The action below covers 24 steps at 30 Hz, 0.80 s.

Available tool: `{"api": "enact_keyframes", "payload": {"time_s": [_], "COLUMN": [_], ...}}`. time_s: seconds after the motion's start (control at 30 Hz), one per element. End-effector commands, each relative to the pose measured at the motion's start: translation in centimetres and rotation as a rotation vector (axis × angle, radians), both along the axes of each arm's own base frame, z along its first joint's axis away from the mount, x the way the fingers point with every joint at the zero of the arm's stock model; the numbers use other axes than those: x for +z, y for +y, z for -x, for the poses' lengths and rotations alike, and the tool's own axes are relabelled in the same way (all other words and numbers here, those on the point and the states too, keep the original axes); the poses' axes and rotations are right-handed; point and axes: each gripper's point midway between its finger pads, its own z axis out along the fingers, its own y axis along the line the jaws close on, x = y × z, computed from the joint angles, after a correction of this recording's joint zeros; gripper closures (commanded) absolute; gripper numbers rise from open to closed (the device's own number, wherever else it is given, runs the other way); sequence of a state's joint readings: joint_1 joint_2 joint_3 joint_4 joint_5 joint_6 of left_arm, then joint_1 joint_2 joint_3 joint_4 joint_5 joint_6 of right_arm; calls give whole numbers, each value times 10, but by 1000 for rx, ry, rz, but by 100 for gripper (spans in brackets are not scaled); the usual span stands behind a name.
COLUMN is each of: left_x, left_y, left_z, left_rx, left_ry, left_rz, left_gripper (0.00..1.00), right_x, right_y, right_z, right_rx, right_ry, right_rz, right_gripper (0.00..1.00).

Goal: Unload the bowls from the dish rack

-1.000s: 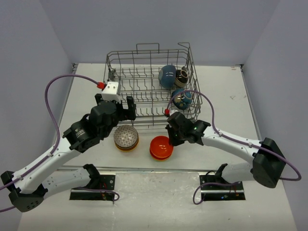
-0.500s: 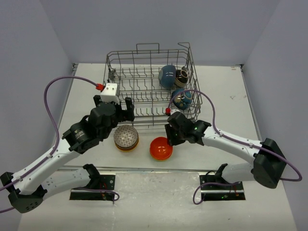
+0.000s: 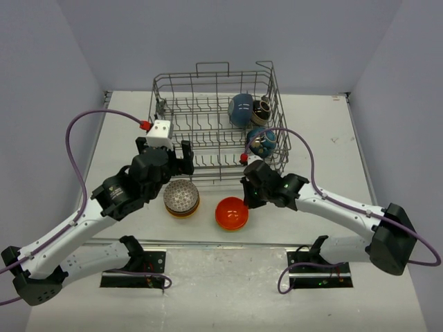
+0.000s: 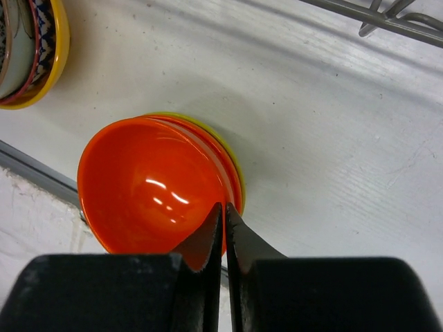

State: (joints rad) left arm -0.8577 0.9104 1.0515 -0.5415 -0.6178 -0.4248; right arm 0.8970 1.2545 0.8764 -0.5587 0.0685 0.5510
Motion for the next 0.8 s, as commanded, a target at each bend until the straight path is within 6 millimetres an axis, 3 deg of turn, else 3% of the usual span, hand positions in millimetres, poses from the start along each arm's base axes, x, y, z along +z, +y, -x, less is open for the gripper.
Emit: {"api": "enact_keyframes", "payload": {"time_s": [0.0, 0.13, 0.3, 0.43, 0.53, 0.63, 0.67, 0.77], "left_x": [5, 5, 6, 6, 1, 0, 2, 2], "left_y": [3, 5, 8, 11, 19, 36, 43, 52], "left_z": [-3, -3, -3, -3, -2, 1, 2, 11], "left_rx": [17, 22, 32, 47, 91, 189, 217, 214], "left_ry": [-24, -25, -28, -27, -13, -2, -9, 3], "left_rz": [-8, -13, -16, -19, -29, -9, -8, -21], "left_gripper": [0, 0, 0, 0, 0, 0, 0, 0], "right_x": [-7, -11, 7, 43, 86, 137, 145, 170], "right_y": [2, 2, 1, -3, -4, -10, -21, -29], "right_z": [-2, -2, -5, -11, -24, -51, -66, -100], "right_rx": [-3, -6, -18, -23, -31, -68, -101, -139], "right_ry": [0, 6, -35, -109, -204, -302, -325, -366], "right_rz": [10, 15, -5, -28, -75, -132, -130, -161], "right_gripper": [97, 100, 100, 98, 96, 93, 89, 85]}}
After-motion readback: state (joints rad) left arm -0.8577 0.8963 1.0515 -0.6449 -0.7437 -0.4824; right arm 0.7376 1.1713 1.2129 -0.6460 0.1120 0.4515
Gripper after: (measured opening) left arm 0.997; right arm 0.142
